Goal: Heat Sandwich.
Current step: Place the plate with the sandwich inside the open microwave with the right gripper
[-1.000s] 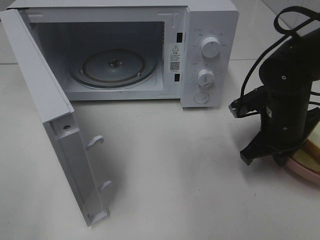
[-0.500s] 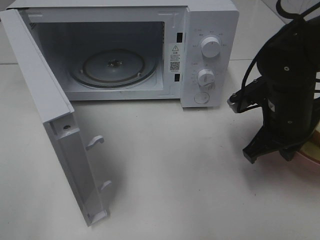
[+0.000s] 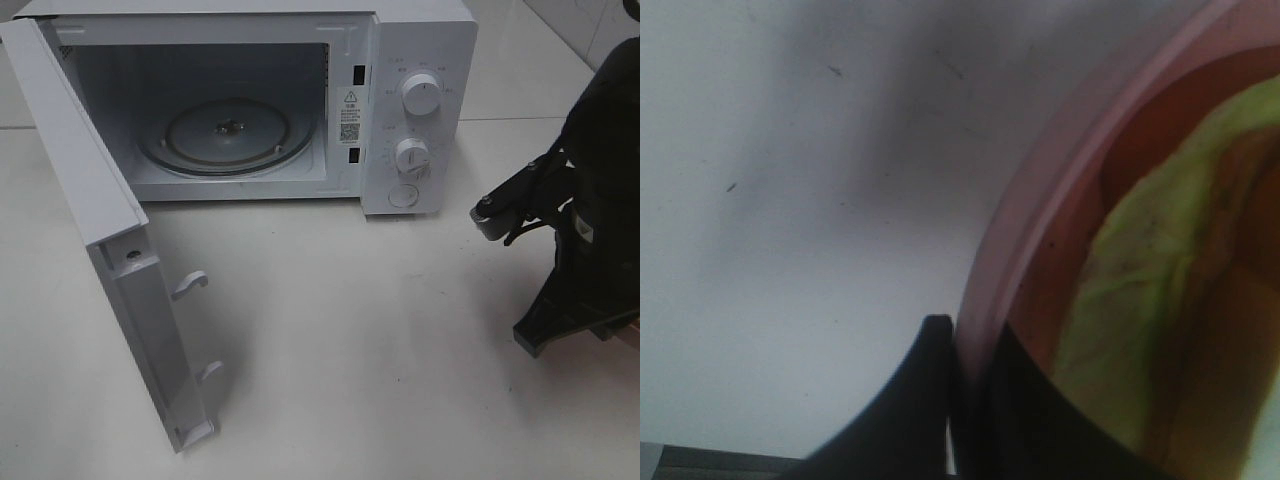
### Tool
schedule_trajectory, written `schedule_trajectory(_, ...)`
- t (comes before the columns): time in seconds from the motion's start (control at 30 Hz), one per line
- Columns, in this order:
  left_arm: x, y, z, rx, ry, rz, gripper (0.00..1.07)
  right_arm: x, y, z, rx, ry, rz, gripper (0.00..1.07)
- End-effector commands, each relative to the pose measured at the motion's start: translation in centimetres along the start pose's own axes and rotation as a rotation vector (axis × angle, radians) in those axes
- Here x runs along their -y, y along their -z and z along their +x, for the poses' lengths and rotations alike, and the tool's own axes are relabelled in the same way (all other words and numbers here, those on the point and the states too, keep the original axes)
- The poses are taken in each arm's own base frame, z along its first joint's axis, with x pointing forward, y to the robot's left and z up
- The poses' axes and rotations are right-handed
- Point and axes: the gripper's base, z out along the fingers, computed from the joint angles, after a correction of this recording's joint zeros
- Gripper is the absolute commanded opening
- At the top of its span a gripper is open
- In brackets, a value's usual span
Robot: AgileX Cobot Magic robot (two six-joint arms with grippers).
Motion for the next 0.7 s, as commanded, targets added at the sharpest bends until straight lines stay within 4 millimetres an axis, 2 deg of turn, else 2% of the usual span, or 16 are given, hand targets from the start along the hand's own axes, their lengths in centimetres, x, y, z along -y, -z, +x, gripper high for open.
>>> schedule_trajectory(0.03,0.1,0.2,0.0,0.029,0.001,0.000,0.98,-0.4,0.8,0.8,0.018,0.035,0.027,0.00)
schedule_trajectory(0.7,0.1,0.2,0.0,0.029,0.001,0.000,0.98,-4.6,4.2,2.5,0.162,0.280,0.064,0.00)
